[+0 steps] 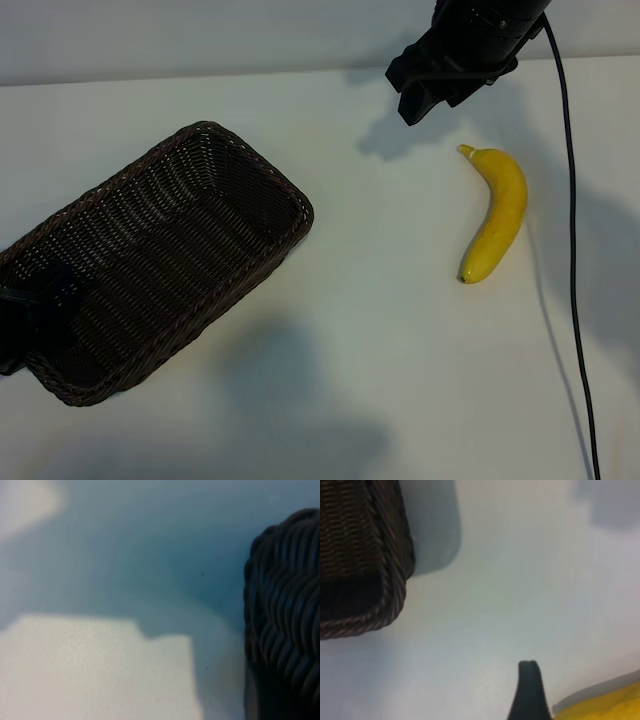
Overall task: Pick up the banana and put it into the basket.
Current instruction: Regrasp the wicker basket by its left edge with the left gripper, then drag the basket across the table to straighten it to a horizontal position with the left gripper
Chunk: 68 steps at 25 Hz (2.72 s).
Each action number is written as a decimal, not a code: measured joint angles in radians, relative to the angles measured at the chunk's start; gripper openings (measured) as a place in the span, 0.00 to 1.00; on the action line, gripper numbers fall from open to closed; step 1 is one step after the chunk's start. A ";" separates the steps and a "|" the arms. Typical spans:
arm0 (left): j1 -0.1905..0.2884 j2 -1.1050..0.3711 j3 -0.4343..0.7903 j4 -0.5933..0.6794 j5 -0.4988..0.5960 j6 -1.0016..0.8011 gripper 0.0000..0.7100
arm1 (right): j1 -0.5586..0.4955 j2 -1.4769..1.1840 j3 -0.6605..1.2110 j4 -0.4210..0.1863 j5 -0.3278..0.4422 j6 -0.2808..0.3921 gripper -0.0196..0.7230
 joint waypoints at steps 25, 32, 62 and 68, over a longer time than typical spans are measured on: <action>0.001 0.005 -0.068 -0.292 0.160 0.499 0.23 | 0.000 0.000 0.000 0.000 0.000 0.000 0.75; 0.002 0.006 -0.250 -0.161 0.276 0.436 0.23 | 0.000 0.000 0.000 0.000 0.000 0.000 0.75; -0.039 0.359 -0.720 -0.048 0.565 0.538 0.23 | 0.000 0.000 0.000 0.001 0.000 0.005 0.75; -0.133 0.423 -0.831 -0.042 0.578 0.494 0.23 | 0.000 0.000 0.000 0.001 0.000 0.004 0.75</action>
